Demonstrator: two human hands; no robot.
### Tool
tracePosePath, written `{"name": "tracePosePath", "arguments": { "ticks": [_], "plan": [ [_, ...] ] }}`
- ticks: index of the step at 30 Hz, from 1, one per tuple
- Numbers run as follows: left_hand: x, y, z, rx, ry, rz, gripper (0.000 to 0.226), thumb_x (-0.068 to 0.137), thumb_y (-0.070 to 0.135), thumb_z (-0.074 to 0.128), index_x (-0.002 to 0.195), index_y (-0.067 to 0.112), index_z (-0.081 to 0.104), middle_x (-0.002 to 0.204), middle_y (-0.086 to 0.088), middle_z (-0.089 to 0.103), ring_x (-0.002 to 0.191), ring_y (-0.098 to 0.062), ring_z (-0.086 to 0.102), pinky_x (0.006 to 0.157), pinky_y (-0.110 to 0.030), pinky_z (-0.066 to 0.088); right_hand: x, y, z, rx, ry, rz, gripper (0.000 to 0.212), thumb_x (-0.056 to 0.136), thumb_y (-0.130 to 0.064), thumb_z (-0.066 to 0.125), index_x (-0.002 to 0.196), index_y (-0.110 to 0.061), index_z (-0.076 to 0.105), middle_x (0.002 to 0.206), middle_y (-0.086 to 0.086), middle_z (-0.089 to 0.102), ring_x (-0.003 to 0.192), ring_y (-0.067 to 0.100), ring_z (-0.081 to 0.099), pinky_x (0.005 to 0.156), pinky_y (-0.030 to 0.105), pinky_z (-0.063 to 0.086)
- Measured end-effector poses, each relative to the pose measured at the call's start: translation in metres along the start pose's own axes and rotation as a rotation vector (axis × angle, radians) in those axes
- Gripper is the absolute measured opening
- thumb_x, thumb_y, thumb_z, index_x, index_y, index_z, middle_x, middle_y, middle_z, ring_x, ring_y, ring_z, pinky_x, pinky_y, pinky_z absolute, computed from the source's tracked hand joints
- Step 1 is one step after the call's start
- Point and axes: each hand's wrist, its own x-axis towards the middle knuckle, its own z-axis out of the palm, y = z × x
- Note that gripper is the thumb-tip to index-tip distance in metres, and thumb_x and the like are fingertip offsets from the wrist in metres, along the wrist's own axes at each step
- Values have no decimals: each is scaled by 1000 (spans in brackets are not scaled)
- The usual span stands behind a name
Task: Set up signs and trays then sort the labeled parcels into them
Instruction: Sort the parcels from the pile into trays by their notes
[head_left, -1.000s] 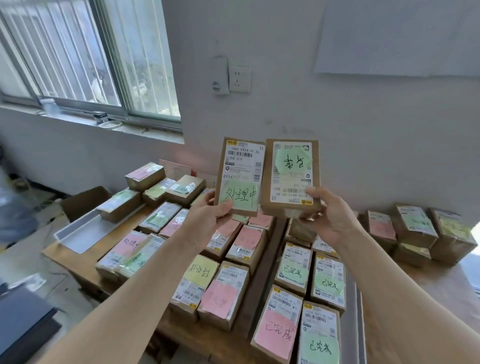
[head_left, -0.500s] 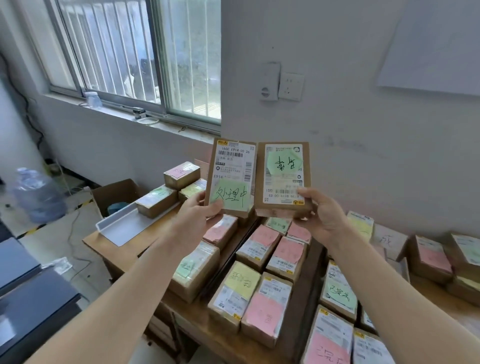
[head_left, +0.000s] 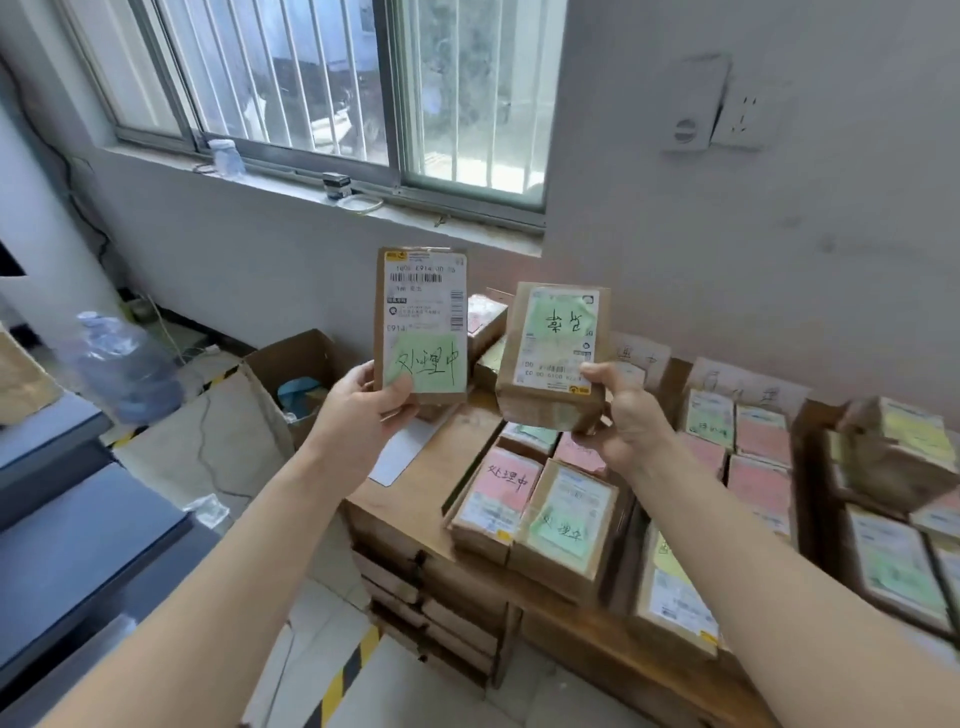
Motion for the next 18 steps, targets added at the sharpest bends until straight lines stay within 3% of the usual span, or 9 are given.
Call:
{"name": "tracePosePath", "arguments": {
  "ticks": [4,8,12,18],
  "plan": [
    [22,4,-32,-33,36,-11,29,95,4,48,124,3,48,116,-12,65,108,-25,62,97,-38,47,25,24,28,-14,44,72,3,87,-14,60,89,-14,61,85,4,68,77,21,62,69,38,48],
    [49,5,-53,-37,101,-19,32,94,5,50,126,3,48,116,-12,65,107,-24,63,98,-39,46,62,44,53,-51,72,134,2,86,-14,61,88,-14,60,84,4,66,76,24,61,78,47,46],
    [77,10,-71,-43,131,-18,30,95,4,48,125,4,48,118,-11,64,108,-22,62,97,-38,46,103,67,75,-39,84,244,3,86,-13,62,88,-14,59,81,6,65,70,24,61,67,45,49],
    [112,8,-93,-52,143,-39,33,95,4,47,128,4,45,120,-11,62,112,-23,59,99,-39,45,145,104,91,-139,142,364,32,84,-15,65,113,-6,53,103,14,62,87,31,59,88,62,44]
  ]
}}
